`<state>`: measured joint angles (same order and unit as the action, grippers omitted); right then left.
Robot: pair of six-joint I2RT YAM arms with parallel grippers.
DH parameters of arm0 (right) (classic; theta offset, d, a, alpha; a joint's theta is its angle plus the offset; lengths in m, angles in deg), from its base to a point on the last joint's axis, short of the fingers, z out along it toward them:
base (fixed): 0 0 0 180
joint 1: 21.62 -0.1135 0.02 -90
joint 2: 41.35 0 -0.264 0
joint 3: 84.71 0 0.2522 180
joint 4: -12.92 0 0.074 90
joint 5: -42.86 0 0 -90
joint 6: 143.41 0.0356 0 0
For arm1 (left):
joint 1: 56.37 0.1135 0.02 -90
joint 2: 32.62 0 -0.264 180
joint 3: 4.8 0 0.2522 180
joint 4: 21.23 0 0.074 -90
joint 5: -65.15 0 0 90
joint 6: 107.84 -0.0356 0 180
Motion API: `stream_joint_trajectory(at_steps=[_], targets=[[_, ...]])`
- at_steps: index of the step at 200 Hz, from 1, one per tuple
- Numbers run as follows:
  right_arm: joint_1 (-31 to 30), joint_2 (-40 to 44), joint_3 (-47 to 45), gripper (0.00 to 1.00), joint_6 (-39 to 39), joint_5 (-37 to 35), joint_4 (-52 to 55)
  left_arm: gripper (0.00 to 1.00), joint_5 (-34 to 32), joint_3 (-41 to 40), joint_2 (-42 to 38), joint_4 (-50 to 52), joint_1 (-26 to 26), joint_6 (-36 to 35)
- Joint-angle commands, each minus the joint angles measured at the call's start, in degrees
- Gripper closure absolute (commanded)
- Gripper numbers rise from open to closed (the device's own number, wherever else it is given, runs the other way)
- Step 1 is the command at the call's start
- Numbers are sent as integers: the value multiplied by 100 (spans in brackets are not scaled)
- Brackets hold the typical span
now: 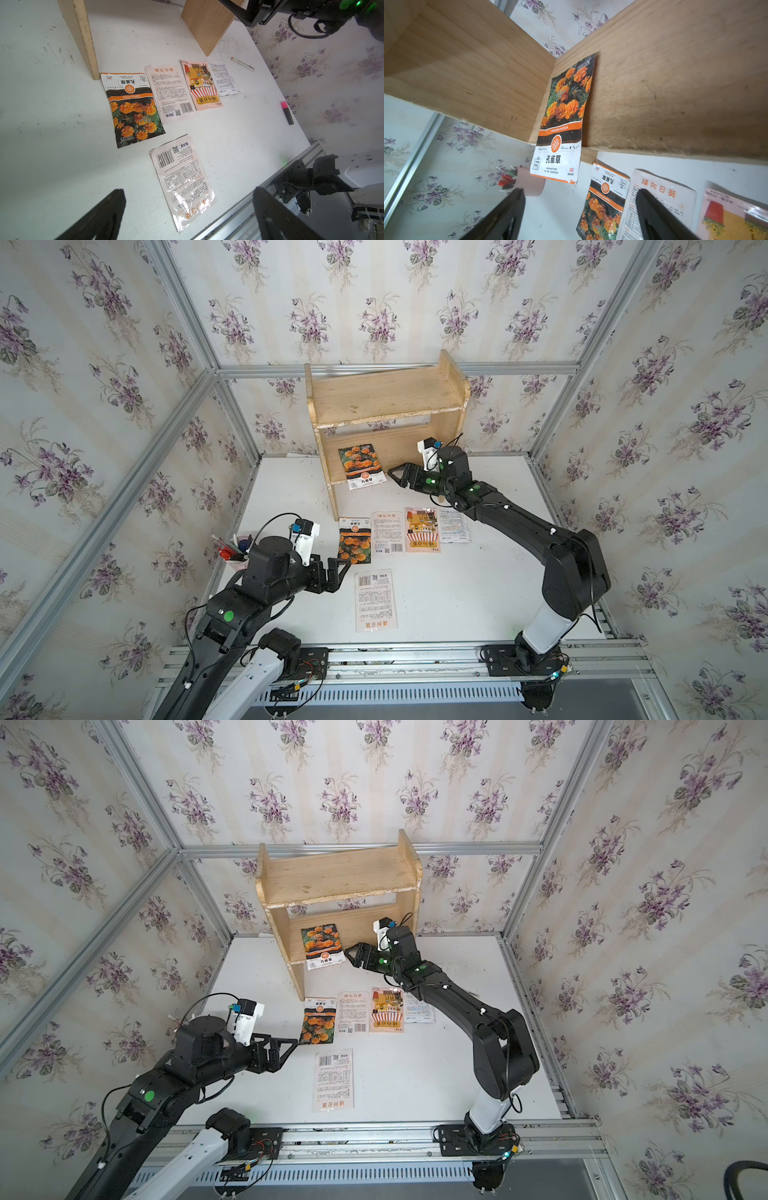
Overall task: Take the seed bag off the shelf
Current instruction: Pick up the seed packet from the shelf.
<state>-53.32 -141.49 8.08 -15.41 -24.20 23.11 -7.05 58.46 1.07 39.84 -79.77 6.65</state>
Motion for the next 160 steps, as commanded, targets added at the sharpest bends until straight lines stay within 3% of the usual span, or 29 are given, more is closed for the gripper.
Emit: stream_joint_trajectory(at_steps=[1, 47, 111, 160], targets=[[6, -228, 118, 12, 340, 367, -455, 0, 22, 14, -1, -99, 5, 21], [-71, -496, 322, 15, 428, 514, -561, 0, -66, 20, -31, -41, 6, -21], [-202, -925, 657, 29, 568, 692, -662, 0, -45, -65, -36, -84, 4, 17], [-229, -1122, 833, 50, 621, 747, -689, 0, -87, -87, -85, -30, 1, 8]])
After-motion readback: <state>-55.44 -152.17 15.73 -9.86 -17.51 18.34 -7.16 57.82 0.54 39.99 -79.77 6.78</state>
